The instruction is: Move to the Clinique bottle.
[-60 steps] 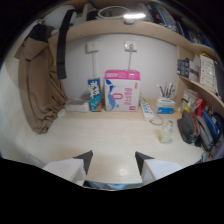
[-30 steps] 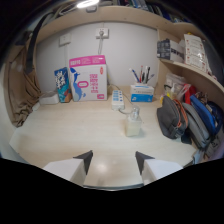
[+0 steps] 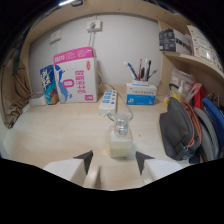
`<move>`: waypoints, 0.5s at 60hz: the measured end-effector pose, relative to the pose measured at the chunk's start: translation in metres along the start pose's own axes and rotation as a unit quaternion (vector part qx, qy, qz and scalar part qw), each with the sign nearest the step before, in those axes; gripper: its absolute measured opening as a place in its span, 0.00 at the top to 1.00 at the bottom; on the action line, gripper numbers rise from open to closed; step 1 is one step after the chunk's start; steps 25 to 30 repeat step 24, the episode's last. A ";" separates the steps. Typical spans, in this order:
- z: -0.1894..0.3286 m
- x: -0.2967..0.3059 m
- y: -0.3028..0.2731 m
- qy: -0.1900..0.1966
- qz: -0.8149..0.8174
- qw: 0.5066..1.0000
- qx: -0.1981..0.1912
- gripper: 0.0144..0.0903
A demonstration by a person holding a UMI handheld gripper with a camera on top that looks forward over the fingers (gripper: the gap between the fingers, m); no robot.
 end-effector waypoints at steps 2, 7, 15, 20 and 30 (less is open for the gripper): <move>0.003 0.001 0.000 0.000 -0.001 1.000 0.000 0.04; 0.005 0.000 0.001 -0.002 0.001 1.000 -0.002 0.05; 0.005 -0.001 0.003 -0.002 0.005 1.000 -0.002 0.04; 0.004 -0.002 0.002 0.000 0.008 1.000 0.001 0.05; 0.004 -0.002 0.001 0.000 0.011 1.000 0.001 0.04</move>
